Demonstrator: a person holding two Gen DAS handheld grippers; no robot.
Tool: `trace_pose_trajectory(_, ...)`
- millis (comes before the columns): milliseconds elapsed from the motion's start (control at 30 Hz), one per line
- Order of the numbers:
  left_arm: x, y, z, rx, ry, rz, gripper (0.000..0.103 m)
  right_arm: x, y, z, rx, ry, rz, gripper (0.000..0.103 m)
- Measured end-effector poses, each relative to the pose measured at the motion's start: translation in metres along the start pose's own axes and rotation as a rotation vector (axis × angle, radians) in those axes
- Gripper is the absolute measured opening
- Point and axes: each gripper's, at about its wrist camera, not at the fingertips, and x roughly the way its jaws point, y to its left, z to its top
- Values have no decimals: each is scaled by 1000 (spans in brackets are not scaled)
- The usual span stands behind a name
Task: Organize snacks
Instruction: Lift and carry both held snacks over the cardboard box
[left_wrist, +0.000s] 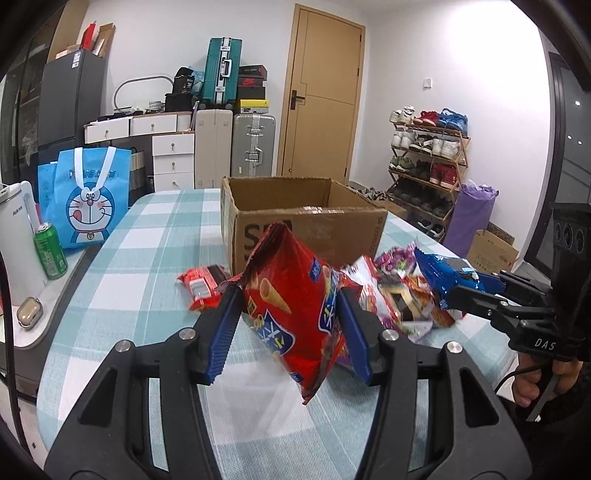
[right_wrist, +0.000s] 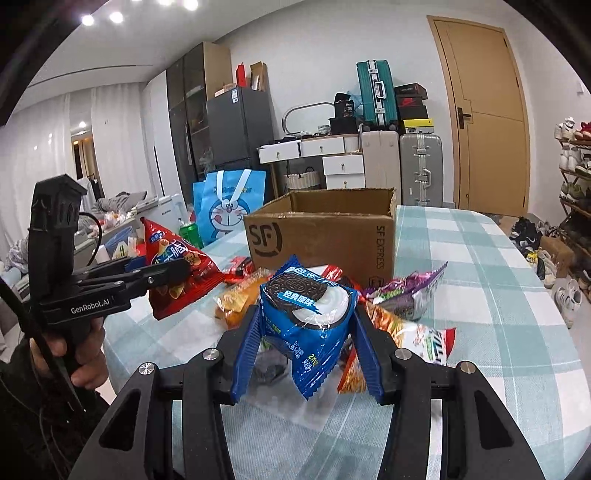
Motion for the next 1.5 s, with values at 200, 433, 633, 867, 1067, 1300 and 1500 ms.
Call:
trace_pose_trajectory(200, 6, 0, 19, -6, -9, 23, 50, 1, -4, 20, 26, -29, 4, 49)
trace_pose_trajectory(433, 18, -5, 40, -11, -11, 45, 50, 3, -7, 47, 51, -57, 12, 49)
trace_pose_trajectory(633, 27, -8, 58, -14, -20, 60, 50, 4, -10, 68, 57, -79, 12, 49)
trace_pose_trajectory(867, 38, -11, 83, -14, -29, 71, 50, 5, -16, 90, 79, -96, 17, 49)
trace_pose_trajectory(1067, 48, -11, 100, -14, -31, 79, 50, 8, -21, 106, 99, -101, 22, 49)
trace_pose_trajectory(1300, 60, -7, 114, -19, -20, 91, 50, 21, -29, 121, 121, -87, 15, 49)
trace_pose_trajectory(1500, 73, 0, 124, -26, -7, 107, 50, 42, -31, 125, 114, -50, 9, 49)
